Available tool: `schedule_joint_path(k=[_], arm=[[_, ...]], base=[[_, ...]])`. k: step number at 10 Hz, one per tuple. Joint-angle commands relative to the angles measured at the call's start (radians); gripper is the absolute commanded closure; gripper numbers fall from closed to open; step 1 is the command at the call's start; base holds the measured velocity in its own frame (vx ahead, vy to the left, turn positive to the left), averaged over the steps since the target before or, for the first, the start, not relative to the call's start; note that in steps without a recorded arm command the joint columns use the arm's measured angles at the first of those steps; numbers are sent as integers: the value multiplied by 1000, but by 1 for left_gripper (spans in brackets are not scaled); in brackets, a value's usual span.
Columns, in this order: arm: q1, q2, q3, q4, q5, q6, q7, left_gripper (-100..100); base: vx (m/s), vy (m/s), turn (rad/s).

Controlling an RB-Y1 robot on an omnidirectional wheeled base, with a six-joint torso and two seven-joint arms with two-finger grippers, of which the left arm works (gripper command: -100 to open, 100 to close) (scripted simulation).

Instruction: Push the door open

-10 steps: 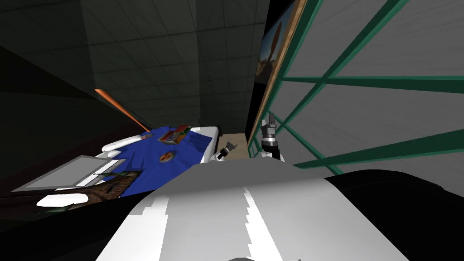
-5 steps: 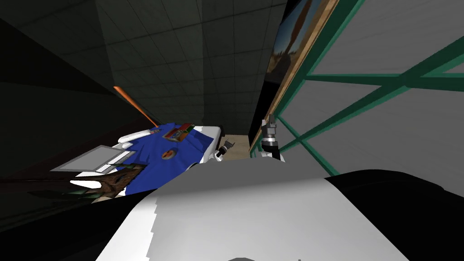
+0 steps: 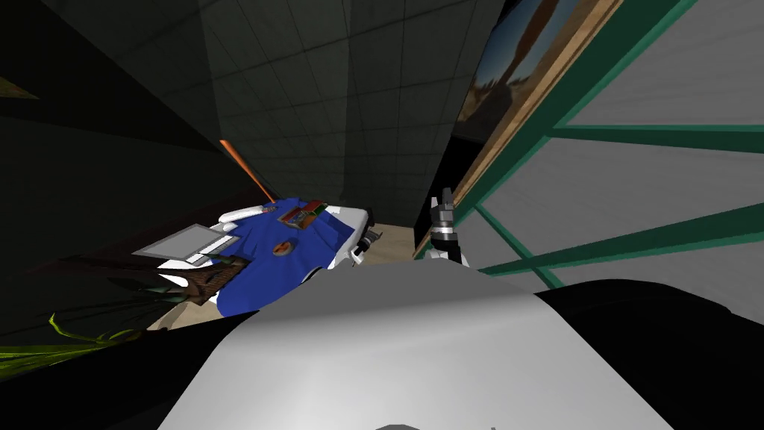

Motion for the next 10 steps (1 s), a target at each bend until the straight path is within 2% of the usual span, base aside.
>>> schedule_joint_path(k=[1,5,7,8,10], arm=[[-13,7,31,2,-21,25,32,-100],[-31,14,86,5,-58,69,82,-100],[-44,19,124,7,-83,98,115,-100],[-44,19,124,7,-83,98,115,-100],[-53,23,151,9,-101,120,140,-100]], base=[[121,-89,236],[87,-70,144],[58,-54,133],[61,-51,101],[56,-46,114]])
